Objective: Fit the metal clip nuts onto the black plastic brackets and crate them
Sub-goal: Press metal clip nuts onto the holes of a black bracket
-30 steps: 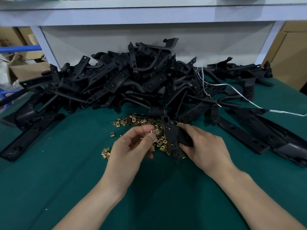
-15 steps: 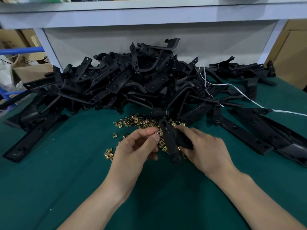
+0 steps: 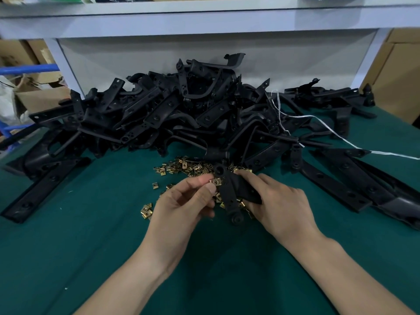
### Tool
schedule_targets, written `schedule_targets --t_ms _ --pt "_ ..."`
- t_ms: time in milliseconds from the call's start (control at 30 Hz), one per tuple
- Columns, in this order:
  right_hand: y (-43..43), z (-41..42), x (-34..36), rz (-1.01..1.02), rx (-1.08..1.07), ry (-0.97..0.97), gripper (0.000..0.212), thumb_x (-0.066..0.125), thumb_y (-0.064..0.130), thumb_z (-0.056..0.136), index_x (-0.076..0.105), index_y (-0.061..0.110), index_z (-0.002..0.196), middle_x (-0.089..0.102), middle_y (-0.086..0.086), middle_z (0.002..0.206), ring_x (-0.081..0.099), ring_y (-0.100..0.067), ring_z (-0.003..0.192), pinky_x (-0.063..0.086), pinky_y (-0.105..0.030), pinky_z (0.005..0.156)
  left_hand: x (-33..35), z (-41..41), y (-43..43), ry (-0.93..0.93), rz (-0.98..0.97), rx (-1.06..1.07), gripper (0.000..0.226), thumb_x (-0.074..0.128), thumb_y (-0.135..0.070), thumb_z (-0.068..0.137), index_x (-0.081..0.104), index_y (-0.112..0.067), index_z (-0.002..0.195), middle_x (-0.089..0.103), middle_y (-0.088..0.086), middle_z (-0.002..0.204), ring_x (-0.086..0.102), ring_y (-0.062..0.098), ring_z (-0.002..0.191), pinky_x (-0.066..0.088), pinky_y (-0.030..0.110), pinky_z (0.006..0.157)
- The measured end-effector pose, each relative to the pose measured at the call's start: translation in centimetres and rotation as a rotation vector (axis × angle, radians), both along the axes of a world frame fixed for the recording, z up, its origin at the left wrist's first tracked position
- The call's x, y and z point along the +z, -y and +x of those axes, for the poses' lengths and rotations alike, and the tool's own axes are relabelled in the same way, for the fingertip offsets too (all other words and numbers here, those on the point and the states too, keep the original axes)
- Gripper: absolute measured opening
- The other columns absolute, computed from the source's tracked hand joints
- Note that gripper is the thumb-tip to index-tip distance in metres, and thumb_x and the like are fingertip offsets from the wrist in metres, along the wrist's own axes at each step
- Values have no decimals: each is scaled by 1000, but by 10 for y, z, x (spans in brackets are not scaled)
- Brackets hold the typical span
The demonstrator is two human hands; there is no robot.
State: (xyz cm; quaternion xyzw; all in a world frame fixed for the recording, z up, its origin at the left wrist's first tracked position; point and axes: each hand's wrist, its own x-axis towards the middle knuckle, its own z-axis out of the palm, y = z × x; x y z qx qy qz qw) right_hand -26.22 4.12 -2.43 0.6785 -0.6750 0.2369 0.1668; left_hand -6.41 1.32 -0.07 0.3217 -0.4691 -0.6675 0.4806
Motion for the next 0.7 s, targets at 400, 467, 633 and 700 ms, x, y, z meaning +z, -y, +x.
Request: schedule_targets --t_ms 400,467,633,700 --pt "-3 3 3 11 35 19 59 83 35 76 56 36 129 67 16 90 68 -17 68 36 -24 48 6 0 0 -151 186 -134 23 76 -19 72 80 -16 94 68 3 84 61 10 66 53 23 60" --pt "-3 3 4 18 44 24 58 82 36 78 57 36 130 67 16 90 68 -17 69 36 -25 49 7 1 1 -140 198 -140 23 77 -20 71 81 -16 94 69 3 84 61 10 66 53 23 59" --pt "-3 5 4 -7 37 1 60 86 32 72 63 30 127 68 14 87 68 -19 65 34 -25 47 9 2 3 -153 256 -161 21 75 -16 73 80 -13 93 69 4 84 60 9 64 53 23 58" --pt "-2 5 5 -17 27 -17 61 88 31 69 65 29 125 68 13 84 68 -18 64 31 -23 47 10 3 4 -151 268 -166 19 75 -15 73 80 -13 91 69 4 81 60 9 63 53 22 58"
